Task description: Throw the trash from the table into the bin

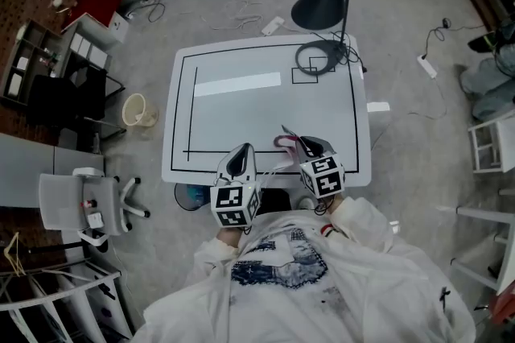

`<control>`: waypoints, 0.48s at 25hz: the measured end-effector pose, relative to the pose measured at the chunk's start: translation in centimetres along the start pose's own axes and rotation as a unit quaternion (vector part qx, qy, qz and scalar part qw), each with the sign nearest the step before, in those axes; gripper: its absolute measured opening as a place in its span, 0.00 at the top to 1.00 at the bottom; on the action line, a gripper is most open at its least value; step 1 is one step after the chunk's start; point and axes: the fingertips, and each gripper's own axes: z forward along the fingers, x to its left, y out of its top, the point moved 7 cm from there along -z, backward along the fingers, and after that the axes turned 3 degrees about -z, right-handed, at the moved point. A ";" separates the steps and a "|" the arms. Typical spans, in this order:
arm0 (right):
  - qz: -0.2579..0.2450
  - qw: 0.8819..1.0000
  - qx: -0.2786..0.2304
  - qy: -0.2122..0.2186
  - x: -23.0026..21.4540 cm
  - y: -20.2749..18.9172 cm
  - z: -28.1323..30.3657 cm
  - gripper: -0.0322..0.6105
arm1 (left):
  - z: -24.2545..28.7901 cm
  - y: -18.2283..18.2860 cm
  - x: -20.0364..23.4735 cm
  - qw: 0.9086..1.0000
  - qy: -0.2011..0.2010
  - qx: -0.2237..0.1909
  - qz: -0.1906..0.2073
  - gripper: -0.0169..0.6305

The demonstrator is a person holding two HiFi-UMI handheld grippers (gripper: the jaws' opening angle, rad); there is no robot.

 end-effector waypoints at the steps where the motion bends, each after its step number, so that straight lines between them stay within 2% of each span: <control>1: 0.002 1.000 -0.003 -0.002 -0.1 -0.2 -0.6 0.89 | -0.3 0.0 -0.5 1.000 -0.002 -0.001 0.002 0.96; 6: 0.020 1.000 -0.016 0.000 -0.2 -1.2 -3.1 0.89 | -1.7 0.1 -3.1 1.000 -0.009 0.000 0.014 0.96; 12: 0.033 0.999 -0.027 0.015 0.5 -2.2 -4.1 0.89 | -3.5 -0.6 -4.4 1.000 0.003 0.010 0.027 0.96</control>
